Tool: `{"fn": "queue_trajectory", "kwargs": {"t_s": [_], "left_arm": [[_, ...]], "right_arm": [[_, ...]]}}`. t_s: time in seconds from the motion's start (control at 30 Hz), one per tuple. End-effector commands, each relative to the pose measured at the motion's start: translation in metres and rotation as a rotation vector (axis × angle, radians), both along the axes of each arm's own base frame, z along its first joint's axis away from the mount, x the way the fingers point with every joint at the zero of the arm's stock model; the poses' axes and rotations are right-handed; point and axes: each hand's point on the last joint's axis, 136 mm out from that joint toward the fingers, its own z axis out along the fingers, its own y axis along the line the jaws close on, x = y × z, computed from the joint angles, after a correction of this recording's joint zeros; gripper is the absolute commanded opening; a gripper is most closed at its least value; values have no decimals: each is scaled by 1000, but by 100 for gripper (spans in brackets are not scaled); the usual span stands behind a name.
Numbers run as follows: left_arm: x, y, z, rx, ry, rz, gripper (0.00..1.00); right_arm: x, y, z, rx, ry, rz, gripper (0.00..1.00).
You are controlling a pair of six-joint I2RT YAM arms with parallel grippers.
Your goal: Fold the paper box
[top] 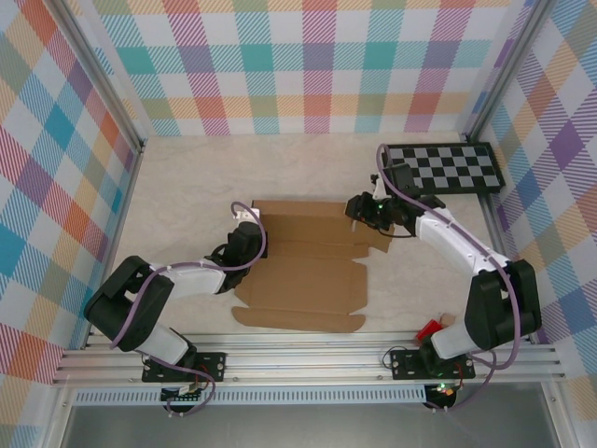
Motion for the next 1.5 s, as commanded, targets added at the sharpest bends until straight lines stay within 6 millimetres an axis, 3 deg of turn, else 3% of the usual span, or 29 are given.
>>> {"fn": "queue_trajectory", "kwargs": {"t_s": [0.0, 0.3, 0.37, 0.43, 0.5, 0.73, 0.9, 1.03, 1.17, 1.47], "left_arm": [[-5, -8, -5, 10, 6, -36, 0], [-5, -3, -8, -31, 10, 23, 0], [-5, -2, -10, -25, 16, 31, 0], [-4, -1, -9, -16, 18, 39, 0], [-3, 1, -9, -10, 15, 50, 0], [-2, 5, -10, -7, 18, 77, 0], [-2, 6, -12, -2, 30, 89, 0], [0, 6, -11, 0, 26, 95, 0], [2, 6, -10, 4, 32, 105, 0], [3, 3, -14, -15, 40, 107, 0]], "right_arm": [[-13, 2, -14, 7, 65, -1, 31], [-18, -6, -21, -37, 61, -11, 22], [-19, -6, -21, -44, 62, 0, 27], [-20, -8, -20, -60, 63, 9, 41], [-22, -12, -16, -87, 51, 11, 45], [-35, -29, 1, -123, 15, -1, 54], [-53, -49, 5, -119, -4, -59, 54], [-75, -58, -16, -130, 43, -69, 51], [-81, -62, -41, -121, 83, -93, 48], [-23, -61, -83, -154, -44, -151, 51]]}}
